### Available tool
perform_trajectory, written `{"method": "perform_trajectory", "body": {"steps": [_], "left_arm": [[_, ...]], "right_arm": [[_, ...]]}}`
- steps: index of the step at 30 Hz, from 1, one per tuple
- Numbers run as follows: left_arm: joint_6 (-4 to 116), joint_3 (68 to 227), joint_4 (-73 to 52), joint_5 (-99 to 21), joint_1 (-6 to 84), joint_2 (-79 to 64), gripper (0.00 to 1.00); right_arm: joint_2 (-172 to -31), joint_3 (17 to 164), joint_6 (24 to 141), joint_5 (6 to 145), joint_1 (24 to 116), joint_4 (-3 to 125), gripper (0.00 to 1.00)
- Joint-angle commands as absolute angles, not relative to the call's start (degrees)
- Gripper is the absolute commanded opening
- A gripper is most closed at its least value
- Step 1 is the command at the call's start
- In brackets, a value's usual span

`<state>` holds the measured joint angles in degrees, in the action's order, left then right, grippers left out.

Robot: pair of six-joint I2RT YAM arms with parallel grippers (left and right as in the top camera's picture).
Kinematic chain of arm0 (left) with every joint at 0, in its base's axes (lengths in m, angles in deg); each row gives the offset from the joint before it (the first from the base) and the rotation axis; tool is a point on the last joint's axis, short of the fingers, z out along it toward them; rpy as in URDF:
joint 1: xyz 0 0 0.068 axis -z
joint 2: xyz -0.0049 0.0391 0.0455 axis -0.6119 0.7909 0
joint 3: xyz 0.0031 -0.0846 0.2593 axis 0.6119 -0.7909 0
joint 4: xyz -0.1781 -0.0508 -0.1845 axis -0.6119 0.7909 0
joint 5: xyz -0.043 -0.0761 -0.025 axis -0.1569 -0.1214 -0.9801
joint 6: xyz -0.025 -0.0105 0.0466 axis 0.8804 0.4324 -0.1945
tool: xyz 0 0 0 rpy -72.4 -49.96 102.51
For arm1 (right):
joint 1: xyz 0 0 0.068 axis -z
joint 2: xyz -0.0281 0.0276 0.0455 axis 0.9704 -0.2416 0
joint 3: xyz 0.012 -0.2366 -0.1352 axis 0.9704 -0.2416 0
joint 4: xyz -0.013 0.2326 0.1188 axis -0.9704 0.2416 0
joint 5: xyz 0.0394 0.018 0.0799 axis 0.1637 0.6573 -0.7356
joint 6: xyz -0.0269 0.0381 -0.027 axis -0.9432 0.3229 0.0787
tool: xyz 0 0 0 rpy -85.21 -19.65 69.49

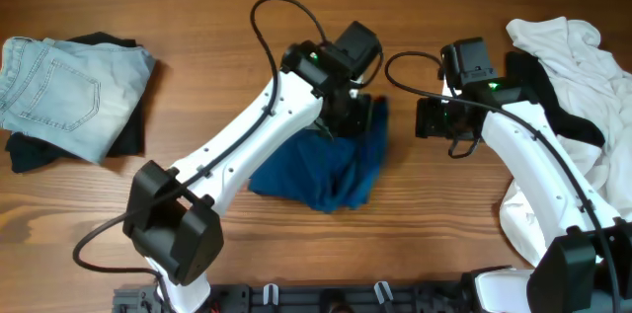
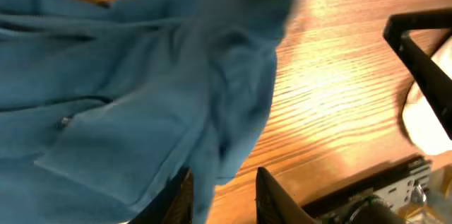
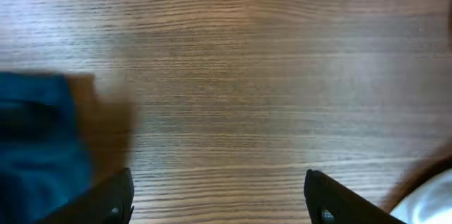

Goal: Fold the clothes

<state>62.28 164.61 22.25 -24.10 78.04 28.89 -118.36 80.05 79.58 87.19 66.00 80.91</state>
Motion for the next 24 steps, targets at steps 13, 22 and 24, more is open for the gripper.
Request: {"method": "perform_trajectory", "body": {"steps": [13, 22, 24], "left_arm": [[57.37, 161.96, 23.01, -23.49, 52.06, 29.57, 0.42], [57.37, 161.11, 22.66, -23.53, 52.62, 31.41, 0.44], [57.37, 161.11, 21.37, -23.55, 52.89, 31.43, 0.44]], "right_arm": [[-120.09, 79.75, 68.92, 51.69, 53.36, 64.17, 0.77], [-135.28, 79.77, 87.63, 84.91, 53.32, 86.81, 0.58], [-131.58, 80.12, 89.44, 86.53, 54.57, 85.56, 0.58]]}}
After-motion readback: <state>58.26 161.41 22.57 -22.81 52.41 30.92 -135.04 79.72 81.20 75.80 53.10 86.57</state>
